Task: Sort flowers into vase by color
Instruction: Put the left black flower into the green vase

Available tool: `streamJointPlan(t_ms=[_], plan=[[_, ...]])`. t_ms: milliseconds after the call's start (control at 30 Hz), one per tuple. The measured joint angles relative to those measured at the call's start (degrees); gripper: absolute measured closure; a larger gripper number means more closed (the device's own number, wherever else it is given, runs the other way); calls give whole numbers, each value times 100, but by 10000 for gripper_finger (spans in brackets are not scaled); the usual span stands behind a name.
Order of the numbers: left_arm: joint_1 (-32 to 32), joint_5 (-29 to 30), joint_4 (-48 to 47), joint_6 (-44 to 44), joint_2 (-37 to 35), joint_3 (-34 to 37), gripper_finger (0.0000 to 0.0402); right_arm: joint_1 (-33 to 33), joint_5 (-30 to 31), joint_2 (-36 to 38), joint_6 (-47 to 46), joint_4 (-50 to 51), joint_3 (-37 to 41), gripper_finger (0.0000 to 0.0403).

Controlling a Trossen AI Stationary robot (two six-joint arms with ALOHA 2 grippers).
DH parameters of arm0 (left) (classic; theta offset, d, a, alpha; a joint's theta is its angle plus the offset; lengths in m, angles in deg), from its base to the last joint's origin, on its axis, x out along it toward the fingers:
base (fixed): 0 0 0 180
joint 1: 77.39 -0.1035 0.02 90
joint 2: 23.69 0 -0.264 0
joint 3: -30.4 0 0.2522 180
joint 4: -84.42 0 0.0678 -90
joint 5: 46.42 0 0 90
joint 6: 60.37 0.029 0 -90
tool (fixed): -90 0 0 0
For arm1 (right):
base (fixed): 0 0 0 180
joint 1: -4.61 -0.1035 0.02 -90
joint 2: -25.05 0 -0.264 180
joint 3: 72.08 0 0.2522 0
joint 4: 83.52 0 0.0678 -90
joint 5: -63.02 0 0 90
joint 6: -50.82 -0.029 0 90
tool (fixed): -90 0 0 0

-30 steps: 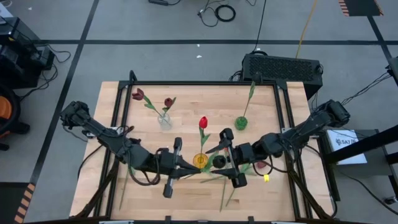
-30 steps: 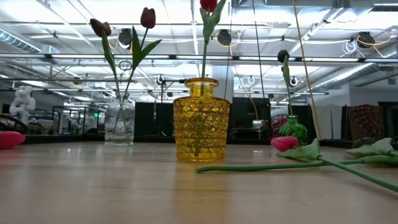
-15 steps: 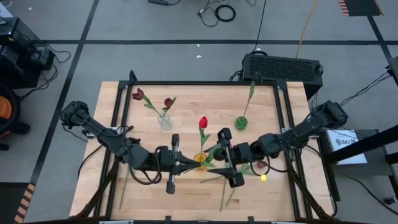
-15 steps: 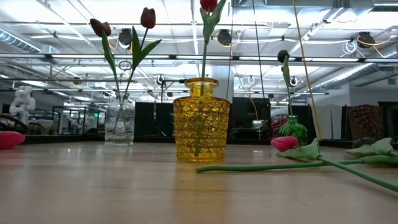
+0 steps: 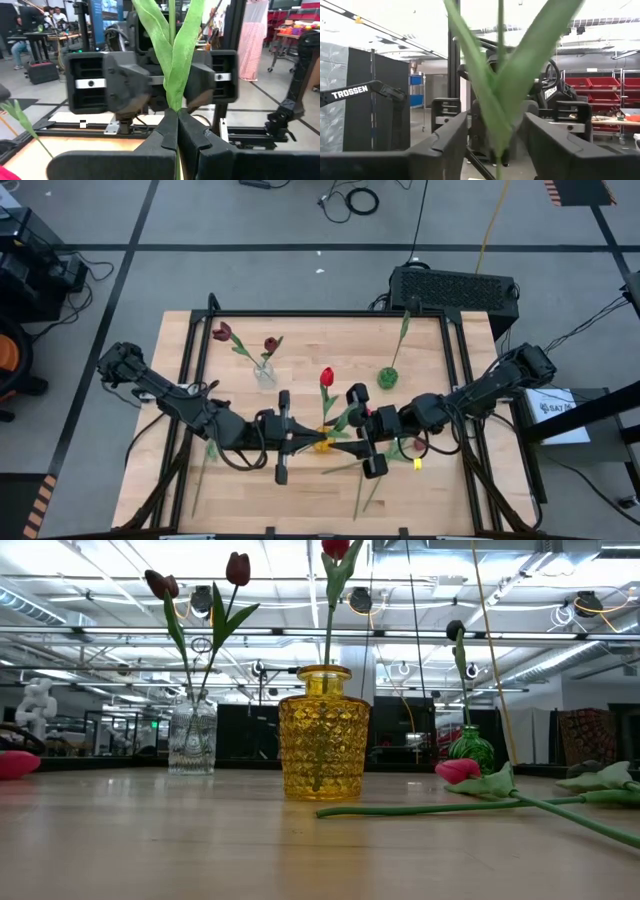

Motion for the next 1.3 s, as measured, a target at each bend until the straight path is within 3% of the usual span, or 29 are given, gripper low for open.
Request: streamJointPlan(t_ms=[300, 467, 633, 767, 1033, 1167, 1300], plan=[[-54, 2, 9, 24, 55, 2, 395, 42, -2, 0, -109, 64, 0, 303], [-51, 2, -8, 11, 52, 4, 340, 42, -3, 0, -107, 59, 0, 387], [87, 35, -103, 27, 15, 4, 256, 39, -23, 145, -308, 269, 7, 386], [210, 352, -498, 7, -162, 4, 204, 22, -37, 690, -409, 916, 7, 395], [635, 1369, -1444, -7, -615, 4, 179, 44, 53, 2687, -411, 2155, 7, 398], [793, 1721, -1752, -4, -695, 4, 179, 44, 840, 3760, 104, 3026, 6, 397], [826, 1973, -2045, -2, -697, 4, 179, 45, 2209, 4496, 619, 4173, -7, 397]])
